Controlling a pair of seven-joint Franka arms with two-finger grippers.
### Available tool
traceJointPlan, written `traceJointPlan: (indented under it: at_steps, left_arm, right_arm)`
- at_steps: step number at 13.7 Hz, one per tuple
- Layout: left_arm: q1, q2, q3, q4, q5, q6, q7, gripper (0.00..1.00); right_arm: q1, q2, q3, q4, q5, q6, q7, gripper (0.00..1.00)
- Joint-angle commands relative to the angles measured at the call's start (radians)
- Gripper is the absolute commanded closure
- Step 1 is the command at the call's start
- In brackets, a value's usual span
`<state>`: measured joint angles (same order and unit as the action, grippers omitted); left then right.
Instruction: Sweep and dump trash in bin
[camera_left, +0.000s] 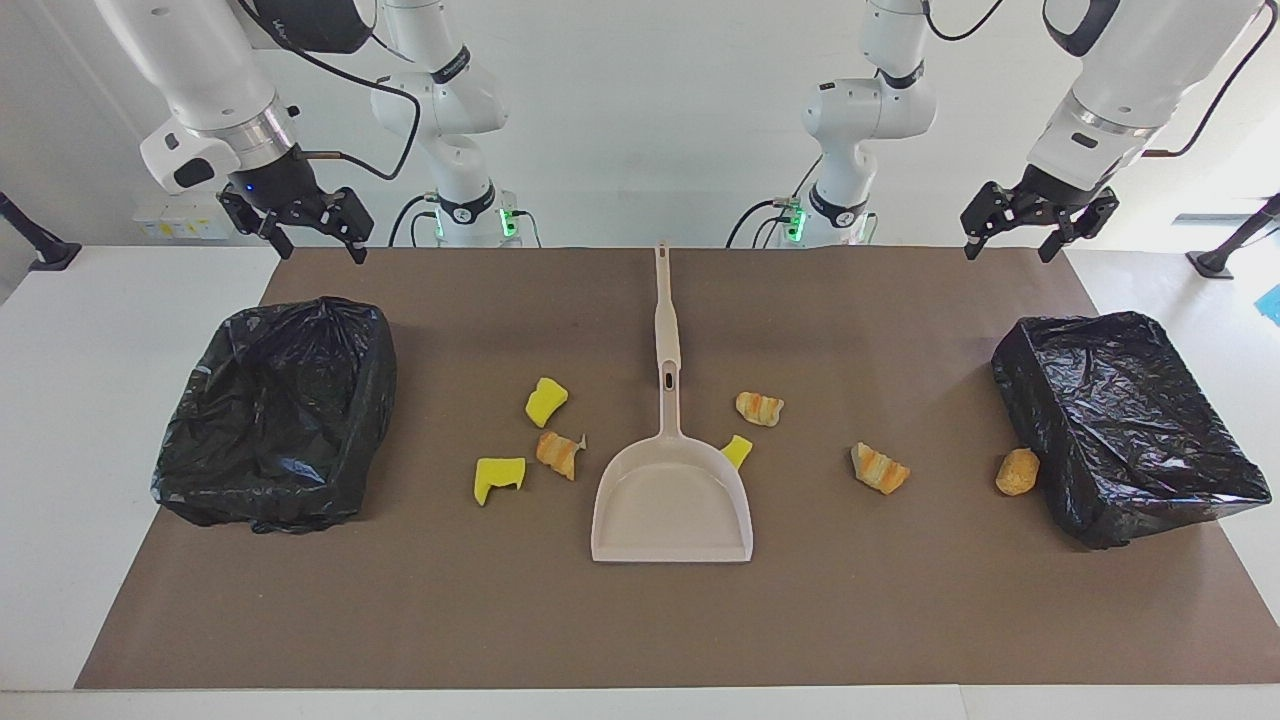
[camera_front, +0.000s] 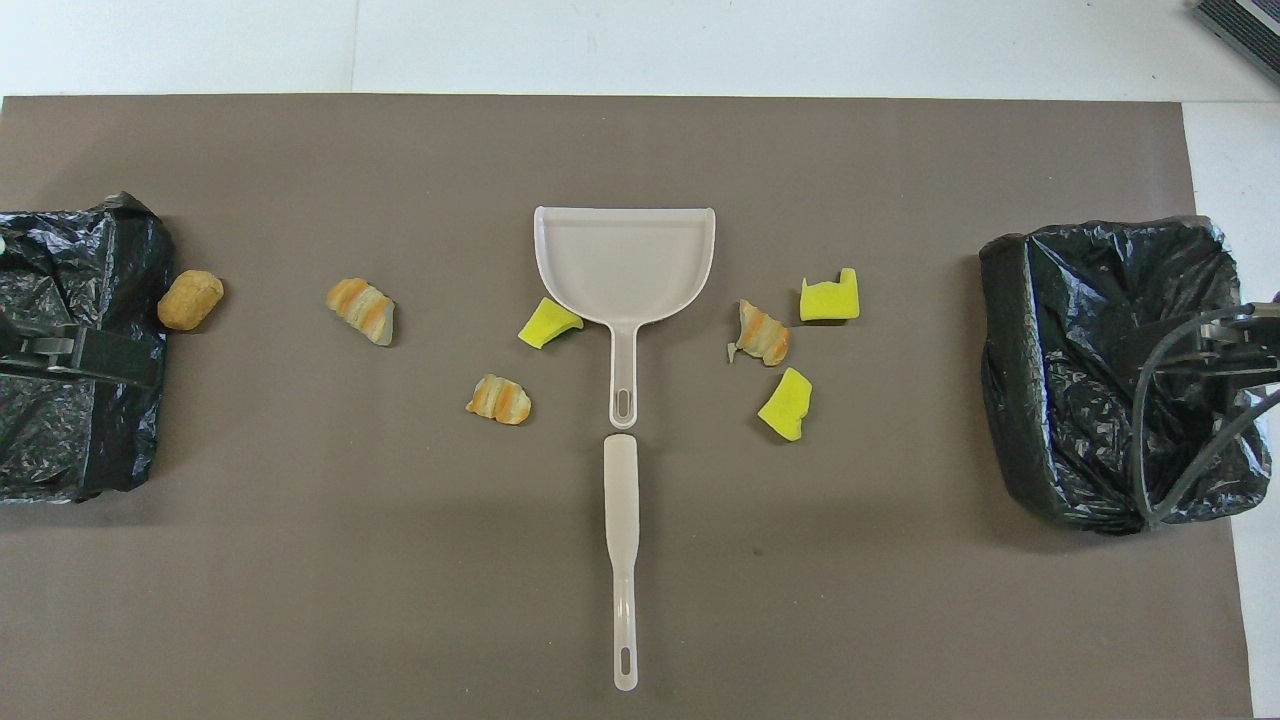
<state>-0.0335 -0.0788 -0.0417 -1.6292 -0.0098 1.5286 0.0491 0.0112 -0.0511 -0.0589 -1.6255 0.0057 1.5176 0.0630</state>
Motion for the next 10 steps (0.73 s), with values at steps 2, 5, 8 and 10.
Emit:
traceJointPlan:
  at_steps: [2, 5, 8, 10]
  left_arm:
    - [-0.003, -0.013, 0.003, -0.004, -0.015, -0.002, -0.002, 0.0]
    - [-0.002, -0.019, 0.003, -0.012, -0.016, -0.007, 0.008, 0.0]
    - [-0.003, -0.018, 0.003, -0.011, -0.016, -0.004, 0.012, 0.0]
    - [-0.003, -0.016, 0.003, -0.008, -0.016, -0.002, 0.012, 0.0]
  right_arm:
    - [0.0, -0.015, -0.005, -0.02, -0.01, -0.002, -0.005, 0.0]
    - [-0.039, -0.012, -0.015, -0.016, -0.015, -0.002, -0.003, 0.0]
    - [-0.027, -0.013, -0.006, -0.017, -0.007, -0.005, -0.021, 0.0]
    - [-0.017, -0.018, 0.007, -0.028, -0.004, 0.015, -0.101, 0.0]
